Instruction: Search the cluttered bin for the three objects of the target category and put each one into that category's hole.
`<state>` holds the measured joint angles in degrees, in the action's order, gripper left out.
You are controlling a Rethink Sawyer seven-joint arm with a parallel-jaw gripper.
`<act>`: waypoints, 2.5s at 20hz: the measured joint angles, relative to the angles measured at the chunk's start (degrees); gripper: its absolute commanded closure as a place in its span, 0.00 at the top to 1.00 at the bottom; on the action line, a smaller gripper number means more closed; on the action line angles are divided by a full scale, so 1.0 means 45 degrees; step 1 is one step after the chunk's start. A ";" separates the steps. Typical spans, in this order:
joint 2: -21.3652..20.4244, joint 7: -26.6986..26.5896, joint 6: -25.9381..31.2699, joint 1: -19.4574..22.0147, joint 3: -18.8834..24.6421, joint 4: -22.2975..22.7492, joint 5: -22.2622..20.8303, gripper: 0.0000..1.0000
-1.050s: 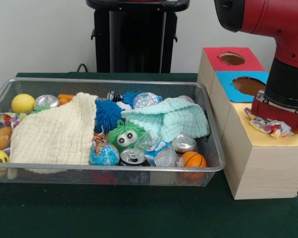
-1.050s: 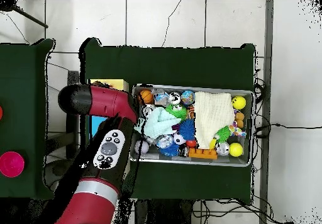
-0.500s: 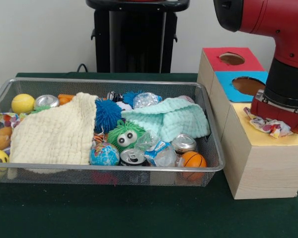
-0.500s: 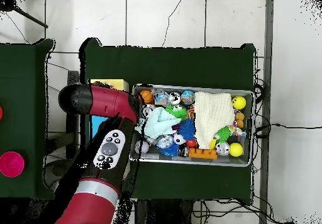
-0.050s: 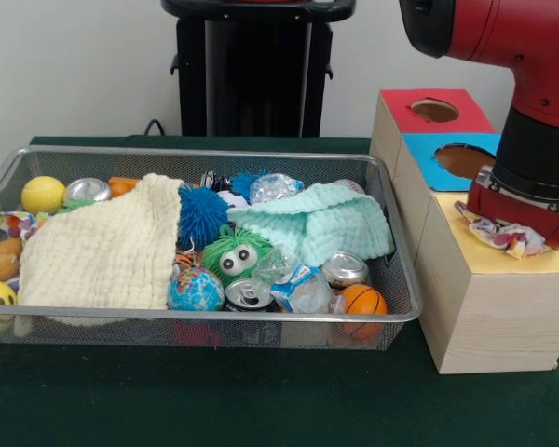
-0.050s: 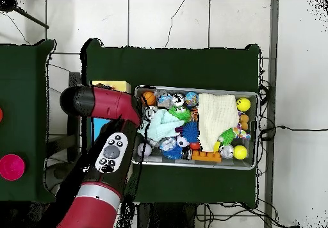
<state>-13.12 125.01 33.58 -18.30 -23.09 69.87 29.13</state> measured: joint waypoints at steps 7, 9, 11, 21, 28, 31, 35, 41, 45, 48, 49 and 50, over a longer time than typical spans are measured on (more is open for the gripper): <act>0.0029 0.0000 0.0084 -0.0005 -0.0049 -0.0002 0.0047 1.00; 0.0037 0.0000 0.0102 -0.0005 -0.0052 0.0004 0.0060 1.00; 0.0054 0.0000 0.0147 -0.0005 -0.0069 -0.0002 0.0076 1.00; 0.0069 0.0000 0.0300 -0.0012 -0.0115 -0.0002 0.0121 1.00; 0.0070 0.0029 0.0752 -0.0058 -0.0247 -0.0054 0.0129 1.00; 0.0071 0.0039 0.0887 -0.0078 -0.0271 -0.0085 0.0155 1.00; 0.0073 0.0039 0.0890 -0.0093 -0.0285 -0.0086 0.0151 1.00; 0.0075 0.0039 0.0908 -0.0098 -0.0293 -0.0085 0.0147 0.00; 0.0077 0.0039 0.0905 -0.0103 -0.0302 -0.0085 0.0147 0.00; 0.0076 0.0041 0.0905 -0.0117 -0.0322 -0.0085 0.0148 0.00; 0.0075 0.0042 0.0905 -0.0122 -0.0330 -0.0085 0.0149 0.00; 0.0076 0.0042 0.0915 -0.0128 -0.0347 -0.0086 0.0149 0.00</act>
<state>-12.77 125.20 37.70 -18.87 -24.66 69.48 29.80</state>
